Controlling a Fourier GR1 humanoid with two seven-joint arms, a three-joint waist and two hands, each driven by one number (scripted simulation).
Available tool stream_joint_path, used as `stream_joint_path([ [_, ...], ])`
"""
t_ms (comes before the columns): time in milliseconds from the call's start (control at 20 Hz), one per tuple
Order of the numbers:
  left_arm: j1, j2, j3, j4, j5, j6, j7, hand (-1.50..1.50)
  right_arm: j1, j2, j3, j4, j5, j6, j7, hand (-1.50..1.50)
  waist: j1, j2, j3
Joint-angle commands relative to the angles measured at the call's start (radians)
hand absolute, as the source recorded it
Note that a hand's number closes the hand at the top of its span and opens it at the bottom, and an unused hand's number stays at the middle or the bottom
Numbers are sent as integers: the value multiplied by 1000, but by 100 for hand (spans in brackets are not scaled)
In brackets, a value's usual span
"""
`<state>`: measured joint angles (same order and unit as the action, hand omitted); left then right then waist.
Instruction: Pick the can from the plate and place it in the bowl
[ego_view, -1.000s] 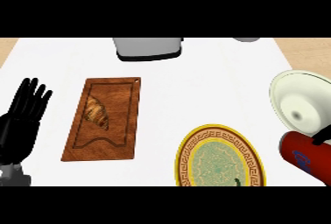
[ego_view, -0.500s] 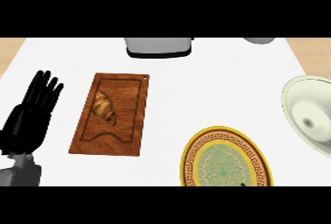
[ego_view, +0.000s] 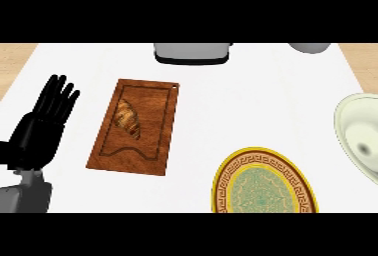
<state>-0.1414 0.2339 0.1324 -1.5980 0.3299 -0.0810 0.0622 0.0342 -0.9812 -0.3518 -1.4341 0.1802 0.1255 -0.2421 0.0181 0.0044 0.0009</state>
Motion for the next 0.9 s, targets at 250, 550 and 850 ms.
stream_joint_path([
  [250,-18,-46,-45,-6,-36,18,-1,0,-398,94,184,498,206,-75,-143,150,16,3,1],
  [550,-53,4,4,-20,7,0,53,0,-524,170,300,741,365,-110,-108,150,31,8,1],
  [850,-25,-27,-12,-8,2,-3,24,0,-655,181,293,991,344,69,-207,-150,45,15,3],
])
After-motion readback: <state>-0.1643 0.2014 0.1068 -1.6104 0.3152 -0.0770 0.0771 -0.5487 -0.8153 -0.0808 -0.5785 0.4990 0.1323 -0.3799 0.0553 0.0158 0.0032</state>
